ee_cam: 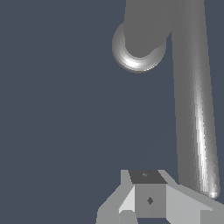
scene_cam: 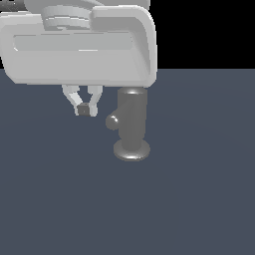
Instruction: Turn on the faucet by rotating a designated handle.
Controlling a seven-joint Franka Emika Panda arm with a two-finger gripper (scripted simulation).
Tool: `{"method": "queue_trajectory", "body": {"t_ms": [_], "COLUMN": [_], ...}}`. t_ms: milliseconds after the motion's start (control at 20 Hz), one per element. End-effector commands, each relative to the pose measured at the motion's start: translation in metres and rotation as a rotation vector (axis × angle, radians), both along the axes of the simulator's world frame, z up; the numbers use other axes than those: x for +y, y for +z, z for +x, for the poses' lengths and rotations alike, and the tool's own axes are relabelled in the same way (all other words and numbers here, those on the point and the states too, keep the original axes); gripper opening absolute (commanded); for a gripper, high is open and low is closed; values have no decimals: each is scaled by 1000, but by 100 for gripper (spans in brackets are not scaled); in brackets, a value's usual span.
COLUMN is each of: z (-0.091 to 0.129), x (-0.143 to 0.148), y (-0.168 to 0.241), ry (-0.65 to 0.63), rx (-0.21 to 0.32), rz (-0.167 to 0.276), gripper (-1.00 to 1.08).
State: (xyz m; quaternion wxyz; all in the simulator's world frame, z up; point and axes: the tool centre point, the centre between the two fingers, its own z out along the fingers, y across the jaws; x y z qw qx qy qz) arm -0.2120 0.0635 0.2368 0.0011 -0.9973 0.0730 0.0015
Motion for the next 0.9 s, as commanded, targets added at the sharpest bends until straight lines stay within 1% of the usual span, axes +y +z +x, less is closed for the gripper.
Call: {"method": "queue_trajectory", "body": {"t_ms": [0,550,850], "z": [3,5,5], "x": [2,4,-25], "y": [-8,-16,-16], "ry": [-6,-11,-11], "rx": [-2,-3,-3], "rz": [-1,-2,-2], "gripper": [-100,-100,-100]}}
